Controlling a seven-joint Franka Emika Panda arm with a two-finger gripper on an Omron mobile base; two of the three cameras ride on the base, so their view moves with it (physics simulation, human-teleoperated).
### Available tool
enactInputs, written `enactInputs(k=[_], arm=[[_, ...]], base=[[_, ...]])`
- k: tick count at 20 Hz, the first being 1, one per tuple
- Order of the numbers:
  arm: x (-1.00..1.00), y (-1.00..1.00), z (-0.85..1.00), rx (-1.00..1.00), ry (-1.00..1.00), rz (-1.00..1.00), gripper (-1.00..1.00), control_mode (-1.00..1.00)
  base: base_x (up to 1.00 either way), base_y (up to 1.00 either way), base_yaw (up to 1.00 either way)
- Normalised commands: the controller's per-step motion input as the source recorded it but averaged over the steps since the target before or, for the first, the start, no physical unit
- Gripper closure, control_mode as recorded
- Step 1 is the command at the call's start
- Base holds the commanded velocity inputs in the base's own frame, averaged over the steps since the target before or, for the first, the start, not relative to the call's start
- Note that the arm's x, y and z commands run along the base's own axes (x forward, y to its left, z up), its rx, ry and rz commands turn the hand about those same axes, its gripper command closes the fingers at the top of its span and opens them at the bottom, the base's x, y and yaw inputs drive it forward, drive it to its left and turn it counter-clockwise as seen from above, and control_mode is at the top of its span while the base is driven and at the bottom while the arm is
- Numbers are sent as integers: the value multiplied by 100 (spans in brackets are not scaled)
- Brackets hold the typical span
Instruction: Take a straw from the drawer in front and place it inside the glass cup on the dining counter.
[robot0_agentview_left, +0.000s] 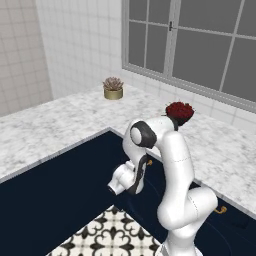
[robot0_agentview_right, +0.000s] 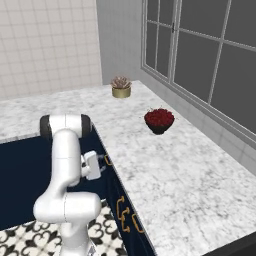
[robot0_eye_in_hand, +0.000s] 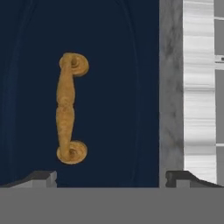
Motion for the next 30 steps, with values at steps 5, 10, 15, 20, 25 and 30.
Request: enactInputs(k=[5, 10, 15, 20, 25, 30], arm=[[37, -5, -15, 7, 0, 0, -100, -100], [22, 0, -45, 5, 2, 0, -100, -100], [21, 0, -39, 2, 1, 0, -100, -100], [38, 0, -9, 0, 0, 0, -100, -100], [30, -12, 0, 1, -1, 0, -100, -100], [8, -5, 0, 4, 0, 0, 100, -100]], base=[[0, 0, 0], [0, 0, 0], [0, 0, 0], [0, 0, 0], [0, 0, 0], [0, 0, 0]])
